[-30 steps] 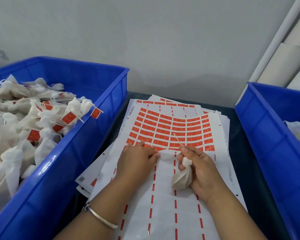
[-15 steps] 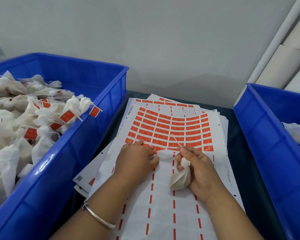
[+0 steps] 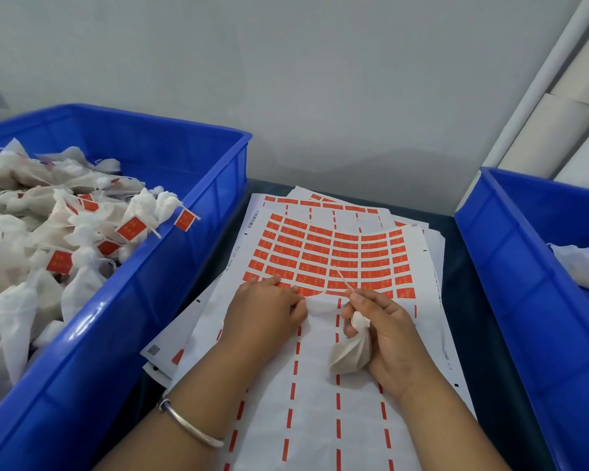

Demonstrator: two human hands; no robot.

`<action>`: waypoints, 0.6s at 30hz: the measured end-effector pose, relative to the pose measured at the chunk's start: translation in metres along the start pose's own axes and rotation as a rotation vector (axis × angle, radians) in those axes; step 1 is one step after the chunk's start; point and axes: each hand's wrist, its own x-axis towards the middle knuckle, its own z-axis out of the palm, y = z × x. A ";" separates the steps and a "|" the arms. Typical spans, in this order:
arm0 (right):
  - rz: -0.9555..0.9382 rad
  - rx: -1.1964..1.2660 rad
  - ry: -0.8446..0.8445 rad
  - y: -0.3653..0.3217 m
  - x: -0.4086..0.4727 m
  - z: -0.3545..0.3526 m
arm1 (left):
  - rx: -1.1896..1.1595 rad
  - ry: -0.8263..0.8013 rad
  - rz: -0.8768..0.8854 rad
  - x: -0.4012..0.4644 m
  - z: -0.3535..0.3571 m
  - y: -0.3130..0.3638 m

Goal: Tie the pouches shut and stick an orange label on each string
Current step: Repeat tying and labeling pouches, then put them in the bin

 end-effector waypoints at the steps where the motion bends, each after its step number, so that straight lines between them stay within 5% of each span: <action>1: -0.004 -0.002 0.000 0.000 0.000 0.000 | -0.016 0.027 0.000 0.000 0.002 0.000; 7: -0.075 -0.114 0.015 -0.002 -0.008 0.006 | -0.175 0.143 -0.167 0.002 0.003 -0.003; 12: -0.215 -0.292 0.044 -0.016 -0.015 0.009 | -0.639 0.242 -0.415 0.002 -0.011 -0.009; 16: -0.311 -0.318 0.002 -0.021 -0.027 0.019 | -0.728 0.415 -0.371 -0.009 -0.037 0.005; 18: -0.315 -0.304 -0.062 -0.020 -0.032 0.025 | -0.924 0.340 -0.370 -0.015 -0.046 0.019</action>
